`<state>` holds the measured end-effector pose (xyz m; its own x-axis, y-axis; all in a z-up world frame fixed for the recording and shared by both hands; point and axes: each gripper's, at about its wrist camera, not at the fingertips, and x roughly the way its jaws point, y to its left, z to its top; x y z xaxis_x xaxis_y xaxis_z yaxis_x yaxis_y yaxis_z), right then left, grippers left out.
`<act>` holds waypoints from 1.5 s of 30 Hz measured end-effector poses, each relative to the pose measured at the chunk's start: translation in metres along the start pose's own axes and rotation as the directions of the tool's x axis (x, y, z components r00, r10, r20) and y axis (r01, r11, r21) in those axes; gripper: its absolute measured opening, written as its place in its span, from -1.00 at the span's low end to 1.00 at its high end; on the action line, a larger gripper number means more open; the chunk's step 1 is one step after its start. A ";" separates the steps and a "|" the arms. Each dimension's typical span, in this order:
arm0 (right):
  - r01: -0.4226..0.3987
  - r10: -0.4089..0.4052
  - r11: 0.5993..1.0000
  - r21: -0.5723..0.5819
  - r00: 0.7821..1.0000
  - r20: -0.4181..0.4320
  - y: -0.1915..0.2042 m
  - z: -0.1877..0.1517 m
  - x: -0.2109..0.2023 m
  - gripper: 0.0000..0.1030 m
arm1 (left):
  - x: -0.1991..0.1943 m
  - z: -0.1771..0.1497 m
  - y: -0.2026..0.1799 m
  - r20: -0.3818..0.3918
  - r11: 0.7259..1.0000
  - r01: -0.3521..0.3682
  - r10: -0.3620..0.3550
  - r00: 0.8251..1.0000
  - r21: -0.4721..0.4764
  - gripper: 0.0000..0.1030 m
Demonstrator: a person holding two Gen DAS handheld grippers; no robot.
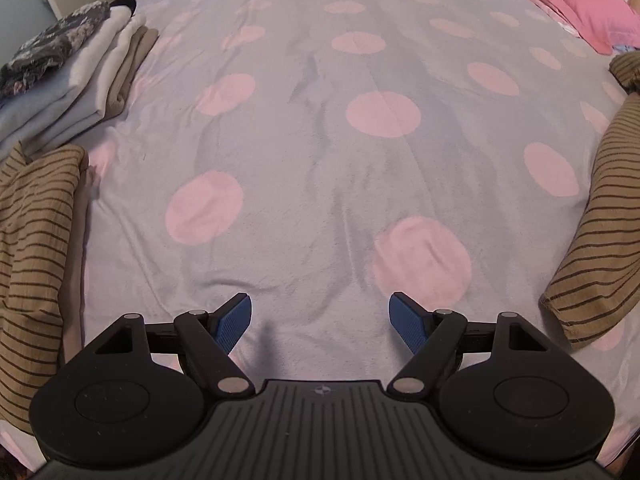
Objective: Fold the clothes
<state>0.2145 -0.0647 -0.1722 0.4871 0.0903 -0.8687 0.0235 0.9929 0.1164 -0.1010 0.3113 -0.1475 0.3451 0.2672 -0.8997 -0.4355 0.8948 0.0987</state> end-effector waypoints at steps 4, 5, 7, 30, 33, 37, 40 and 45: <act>0.000 0.001 0.997 -0.077 1.000 0.018 0.022 -0.004 -0.013 -0.91 | -0.006 0.001 -0.002 0.013 1.000 -0.009 0.008 1.000 0.009 0.47; -0.009 0.011 0.995 -0.099 1.000 0.019 0.030 -0.007 -0.017 -0.92 | -0.008 0.001 -0.002 0.019 1.000 -0.009 0.009 1.000 0.010 0.47; -0.048 0.050 0.989 -0.139 0.999 0.011 0.046 -0.016 -0.025 -0.94 | -0.014 0.002 -0.003 0.033 1.000 -0.003 0.003 0.999 0.010 0.47; -0.508 0.428 0.660 -0.553 0.860 -0.279 0.239 -0.262 -0.141 -0.95 | -0.084 -0.019 0.029 0.175 1.000 0.007 -0.006 0.985 -0.004 0.47; -0.587 0.463 0.569 -0.576 0.807 -0.366 0.251 -0.295 -0.154 -0.95 | -0.085 -0.022 0.032 0.172 1.000 0.005 -0.005 0.985 -0.002 0.47; -0.659 0.481 0.466 -0.590 0.749 -0.456 0.263 -0.331 -0.165 -0.95 | -0.085 -0.025 0.032 0.165 1.000 0.005 -0.008 0.986 0.015 0.47; -0.629 0.434 0.451 -0.633 0.774 -0.461 0.270 -0.349 -0.161 -0.91 | -0.084 -0.029 0.029 0.156 0.999 0.014 -0.019 0.988 0.035 0.47; -0.609 0.396 0.468 -0.640 0.792 -0.464 0.274 -0.350 -0.153 -0.62 | -0.085 -0.036 0.021 0.147 0.995 0.053 -0.064 0.987 0.079 0.47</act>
